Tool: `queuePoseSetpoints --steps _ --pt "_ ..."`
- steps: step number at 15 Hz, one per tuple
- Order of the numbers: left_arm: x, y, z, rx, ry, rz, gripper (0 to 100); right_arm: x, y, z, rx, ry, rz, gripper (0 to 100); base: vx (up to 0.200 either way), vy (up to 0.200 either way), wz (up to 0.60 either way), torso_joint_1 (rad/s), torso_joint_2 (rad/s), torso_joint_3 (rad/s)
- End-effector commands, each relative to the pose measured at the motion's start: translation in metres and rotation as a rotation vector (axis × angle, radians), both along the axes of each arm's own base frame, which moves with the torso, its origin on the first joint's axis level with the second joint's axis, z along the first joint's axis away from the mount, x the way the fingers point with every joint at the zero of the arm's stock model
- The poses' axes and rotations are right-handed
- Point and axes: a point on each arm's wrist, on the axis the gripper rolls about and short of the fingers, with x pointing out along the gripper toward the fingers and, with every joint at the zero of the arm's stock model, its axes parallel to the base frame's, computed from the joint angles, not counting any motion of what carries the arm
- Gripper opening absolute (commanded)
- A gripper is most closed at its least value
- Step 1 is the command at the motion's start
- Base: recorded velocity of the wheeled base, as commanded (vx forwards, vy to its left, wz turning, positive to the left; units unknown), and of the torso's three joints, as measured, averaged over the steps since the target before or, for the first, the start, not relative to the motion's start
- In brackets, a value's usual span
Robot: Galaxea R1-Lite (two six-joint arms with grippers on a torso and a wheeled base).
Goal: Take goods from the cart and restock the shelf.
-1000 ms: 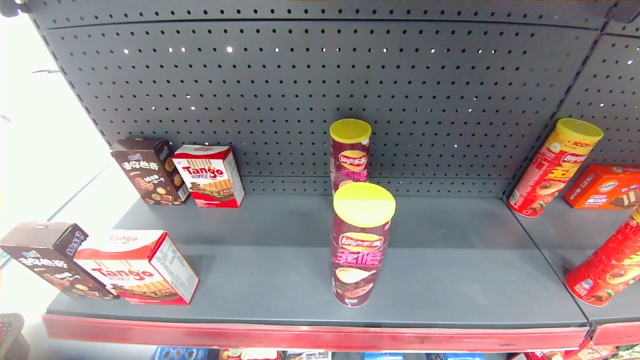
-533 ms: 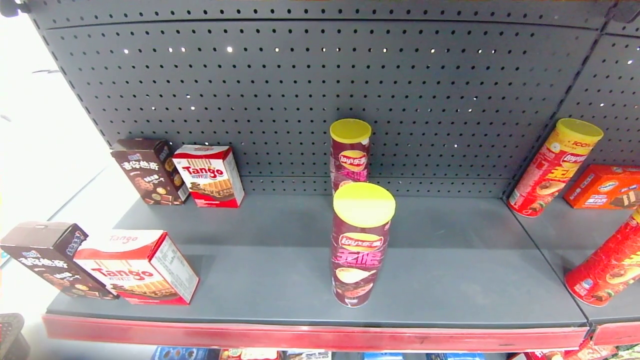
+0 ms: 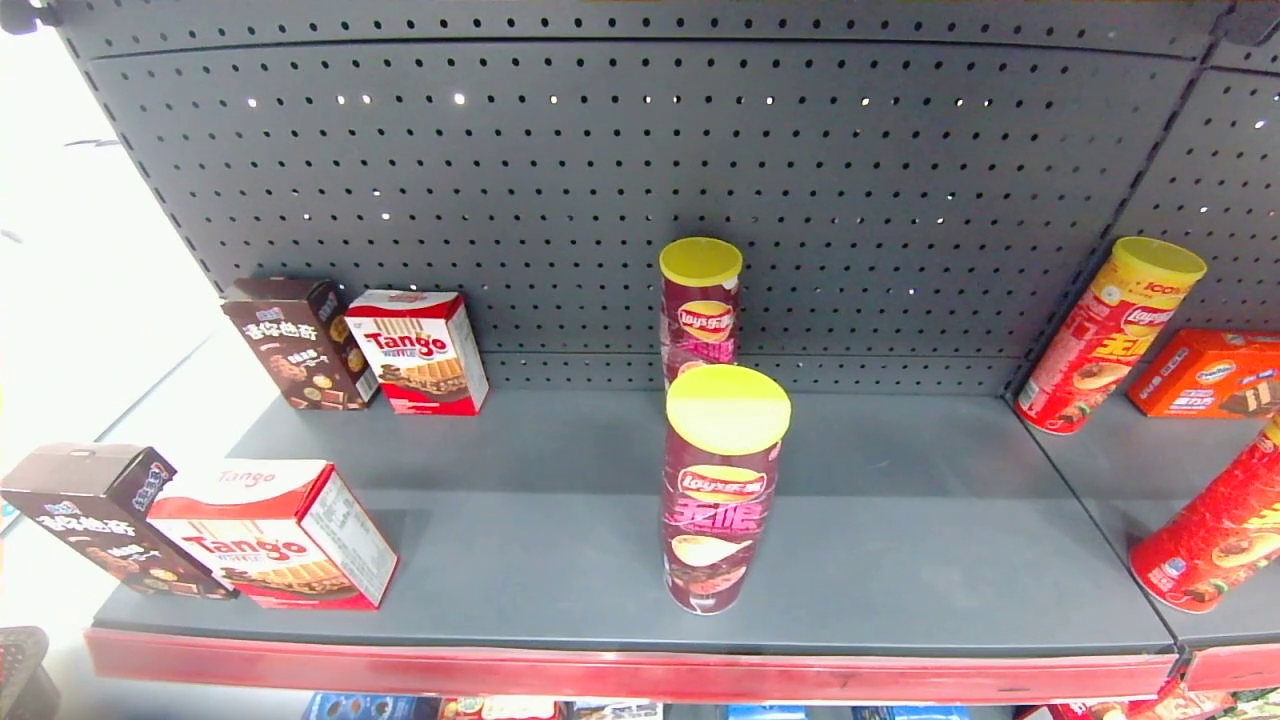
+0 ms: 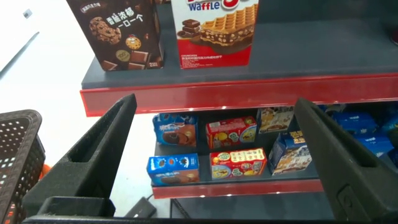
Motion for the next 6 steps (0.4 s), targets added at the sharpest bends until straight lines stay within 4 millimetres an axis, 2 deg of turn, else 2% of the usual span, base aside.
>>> queuePoseSetpoints --steps 1,6 --pt "0.0001 0.0000 0.0001 0.000 0.001 0.000 100 0.0002 0.0000 0.0001 0.000 0.002 0.000 100 0.000 0.000 0.00 0.000 0.00 0.000" --pt "0.0001 0.0000 0.0001 0.000 0.001 0.000 100 0.0003 0.0000 0.0002 0.000 0.003 0.000 100 0.000 0.000 0.00 0.000 0.00 0.000"
